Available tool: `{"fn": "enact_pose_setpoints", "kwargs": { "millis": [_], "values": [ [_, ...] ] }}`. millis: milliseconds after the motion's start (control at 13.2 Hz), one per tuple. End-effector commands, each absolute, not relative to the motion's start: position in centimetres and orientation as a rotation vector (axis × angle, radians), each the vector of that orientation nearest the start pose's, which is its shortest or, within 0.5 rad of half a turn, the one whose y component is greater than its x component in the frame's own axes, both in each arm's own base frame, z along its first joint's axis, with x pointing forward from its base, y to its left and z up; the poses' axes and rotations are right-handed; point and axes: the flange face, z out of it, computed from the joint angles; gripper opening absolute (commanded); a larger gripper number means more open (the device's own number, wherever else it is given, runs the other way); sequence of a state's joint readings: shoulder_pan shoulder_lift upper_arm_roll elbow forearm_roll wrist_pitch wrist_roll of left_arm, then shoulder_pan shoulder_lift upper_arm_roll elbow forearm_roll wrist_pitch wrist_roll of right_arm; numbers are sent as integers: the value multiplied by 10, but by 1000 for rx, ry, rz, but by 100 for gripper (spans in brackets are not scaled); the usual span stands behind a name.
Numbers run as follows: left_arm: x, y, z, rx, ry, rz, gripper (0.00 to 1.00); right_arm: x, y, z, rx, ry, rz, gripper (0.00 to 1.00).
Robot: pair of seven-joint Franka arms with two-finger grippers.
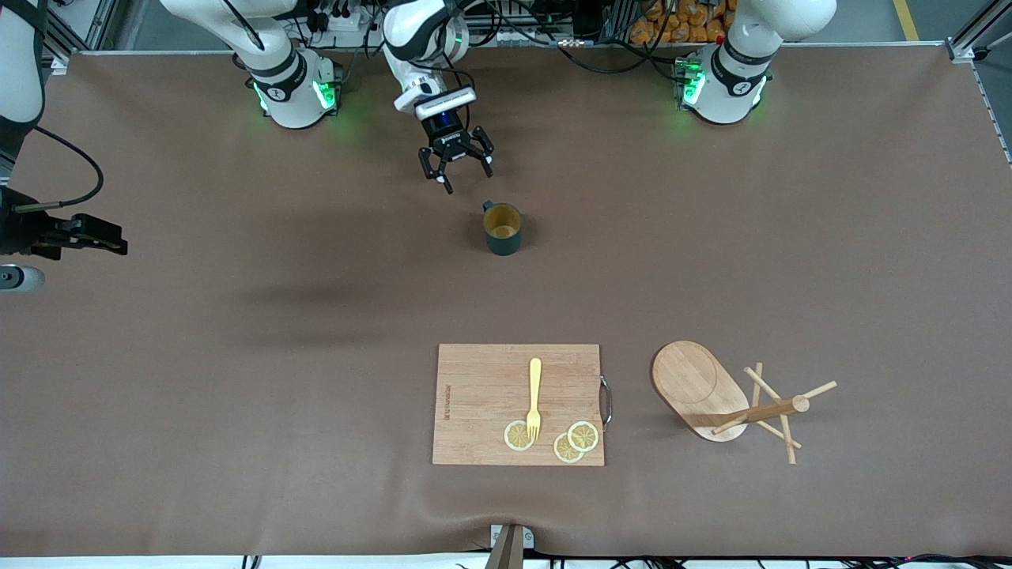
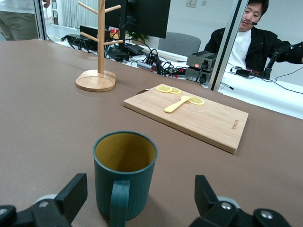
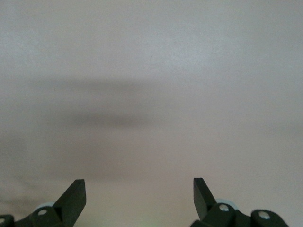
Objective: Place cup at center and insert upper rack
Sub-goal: 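Lower the left gripper over the mug and grasp its handle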
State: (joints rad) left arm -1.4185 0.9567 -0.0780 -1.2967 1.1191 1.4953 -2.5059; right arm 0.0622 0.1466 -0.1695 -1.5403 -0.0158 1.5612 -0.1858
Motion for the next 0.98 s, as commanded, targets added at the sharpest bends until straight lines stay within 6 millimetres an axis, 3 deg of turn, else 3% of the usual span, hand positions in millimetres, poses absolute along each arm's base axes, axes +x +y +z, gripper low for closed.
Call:
{"fn": "enact_pose_setpoints", "kwargs": {
  "millis": [0, 303, 530, 908],
  "values": [
    [164, -678, 174, -2302, -743, -1739, 100, 586, -53, 556, -3156, -115, 192, 100],
    [160, -673, 157, -2280, -699, -1734, 100, 587, -52, 555, -3155, -118, 197, 100],
    [161, -666, 123, -2256, -624, -1737, 100, 587, -52, 556, -3156, -118, 192, 100],
    [162, -662, 112, -2246, -596, -1746, 100, 587, -52, 556, -3156, -118, 192, 100]
  ]
}}
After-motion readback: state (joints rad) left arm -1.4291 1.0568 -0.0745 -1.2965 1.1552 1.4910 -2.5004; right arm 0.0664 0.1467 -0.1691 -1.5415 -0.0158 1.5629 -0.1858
